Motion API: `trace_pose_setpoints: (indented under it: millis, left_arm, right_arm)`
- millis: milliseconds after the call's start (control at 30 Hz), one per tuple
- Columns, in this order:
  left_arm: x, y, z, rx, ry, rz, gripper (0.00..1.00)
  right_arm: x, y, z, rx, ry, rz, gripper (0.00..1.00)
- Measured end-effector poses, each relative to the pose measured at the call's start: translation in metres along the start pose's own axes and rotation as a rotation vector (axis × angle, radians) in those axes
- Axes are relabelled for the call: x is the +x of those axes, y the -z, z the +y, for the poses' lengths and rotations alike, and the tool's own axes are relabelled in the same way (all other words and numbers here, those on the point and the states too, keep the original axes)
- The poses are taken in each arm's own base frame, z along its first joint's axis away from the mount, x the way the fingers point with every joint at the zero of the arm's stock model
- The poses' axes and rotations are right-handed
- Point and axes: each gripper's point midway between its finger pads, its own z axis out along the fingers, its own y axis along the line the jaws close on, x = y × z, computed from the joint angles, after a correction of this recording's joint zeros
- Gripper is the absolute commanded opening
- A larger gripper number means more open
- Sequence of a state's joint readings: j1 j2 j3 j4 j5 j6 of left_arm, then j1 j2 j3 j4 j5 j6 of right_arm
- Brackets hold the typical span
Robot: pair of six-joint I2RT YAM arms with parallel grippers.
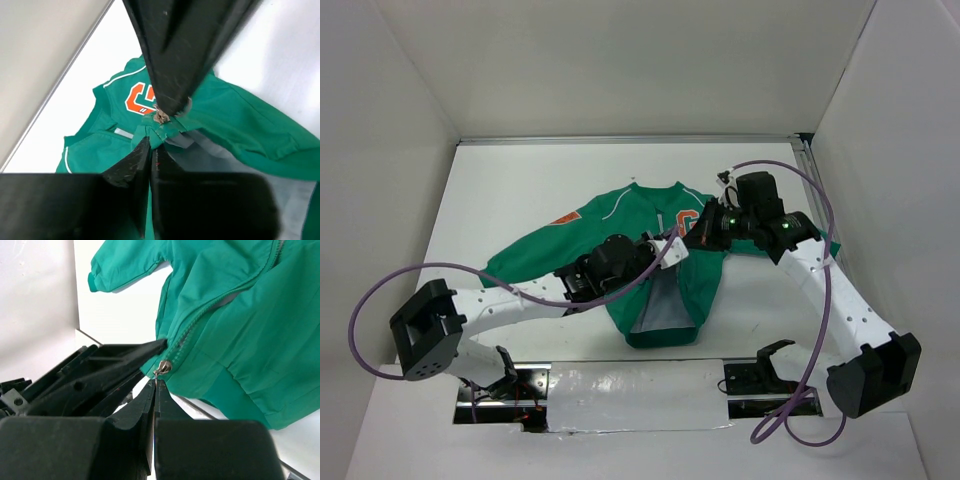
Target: Zip up the jacket
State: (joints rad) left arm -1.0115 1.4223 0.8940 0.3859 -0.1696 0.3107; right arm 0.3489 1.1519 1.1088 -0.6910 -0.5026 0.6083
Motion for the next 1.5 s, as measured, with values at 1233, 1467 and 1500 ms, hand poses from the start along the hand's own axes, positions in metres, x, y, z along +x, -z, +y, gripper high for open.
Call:
trace_pose_setpoints:
  millis: [1233,1467,1500]
  left_arm:
    - [-0.052,0.074,0.026,0.001,-0.054,-0.189,0.0]
    - [-0.037,0.069,0.045,0.003,0.014,-0.17,0.0]
    - [-0.036,0.069,0.044,0.01,0.021,-0.171,0.0]
  right_arm:
    - [-0.015,-0.019,-0.004,0.065,0.533,-0.255,0.42]
    - [-0.014,0.015,0.037,-0.058,0.645,-0.368,0.55]
    - [-0.012,0.014,0.039,-0.065,0.653,-0.361,0.56]
